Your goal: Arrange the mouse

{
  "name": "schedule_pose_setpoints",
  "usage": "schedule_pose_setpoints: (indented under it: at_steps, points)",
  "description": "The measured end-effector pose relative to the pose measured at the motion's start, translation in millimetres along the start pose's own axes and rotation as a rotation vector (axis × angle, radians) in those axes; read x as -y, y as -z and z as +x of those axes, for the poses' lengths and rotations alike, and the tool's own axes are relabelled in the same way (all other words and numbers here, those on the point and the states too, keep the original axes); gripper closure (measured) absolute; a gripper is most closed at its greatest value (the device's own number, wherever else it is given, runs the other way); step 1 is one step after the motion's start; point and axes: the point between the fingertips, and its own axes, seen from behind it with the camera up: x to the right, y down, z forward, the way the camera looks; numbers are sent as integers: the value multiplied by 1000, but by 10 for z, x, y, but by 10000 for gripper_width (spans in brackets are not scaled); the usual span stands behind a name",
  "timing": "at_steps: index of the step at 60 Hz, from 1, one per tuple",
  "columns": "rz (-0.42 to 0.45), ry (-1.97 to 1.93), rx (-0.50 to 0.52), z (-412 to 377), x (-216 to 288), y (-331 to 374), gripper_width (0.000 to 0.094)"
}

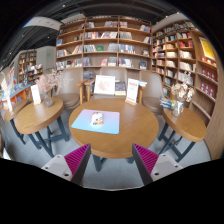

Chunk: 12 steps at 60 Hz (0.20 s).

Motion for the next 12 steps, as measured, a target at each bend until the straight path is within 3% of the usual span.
schedule_pose_setpoints:
  at_steps: [12]
  points:
    - [31, -4, -13, 90, 100, 98, 88]
